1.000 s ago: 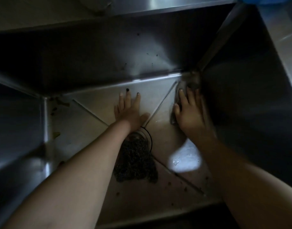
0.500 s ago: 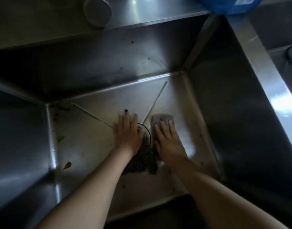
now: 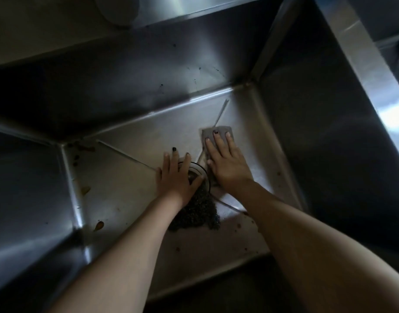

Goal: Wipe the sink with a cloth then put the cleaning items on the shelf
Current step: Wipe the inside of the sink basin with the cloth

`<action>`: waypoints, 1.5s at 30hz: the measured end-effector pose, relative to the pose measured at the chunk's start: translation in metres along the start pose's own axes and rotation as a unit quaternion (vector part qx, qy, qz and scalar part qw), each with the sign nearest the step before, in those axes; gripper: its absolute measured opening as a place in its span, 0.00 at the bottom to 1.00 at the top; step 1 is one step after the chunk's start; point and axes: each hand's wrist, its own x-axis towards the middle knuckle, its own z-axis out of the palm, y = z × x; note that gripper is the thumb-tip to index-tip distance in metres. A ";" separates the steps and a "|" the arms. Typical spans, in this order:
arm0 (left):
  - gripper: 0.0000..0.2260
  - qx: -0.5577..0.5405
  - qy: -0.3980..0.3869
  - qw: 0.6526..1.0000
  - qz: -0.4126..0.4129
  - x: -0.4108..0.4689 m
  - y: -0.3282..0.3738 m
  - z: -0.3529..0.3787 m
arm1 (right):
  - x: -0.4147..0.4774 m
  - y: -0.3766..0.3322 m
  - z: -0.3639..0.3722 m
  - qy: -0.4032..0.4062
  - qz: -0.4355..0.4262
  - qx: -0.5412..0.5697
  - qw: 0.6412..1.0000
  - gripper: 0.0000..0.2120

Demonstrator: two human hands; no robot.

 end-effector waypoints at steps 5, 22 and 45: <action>0.32 0.001 0.007 1.000 -0.008 -0.001 0.002 -0.001 | -0.009 0.005 -0.001 -0.015 0.026 -0.020 0.999 0.26; 0.31 -0.021 0.000 1.000 -0.002 0.003 -0.001 0.003 | -0.031 -0.007 0.011 -0.071 0.029 -0.011 0.997 0.31; 0.23 0.027 0.109 0.993 0.035 0.008 0.019 -0.022 | -0.048 -0.005 0.012 -0.007 0.176 0.033 0.984 0.26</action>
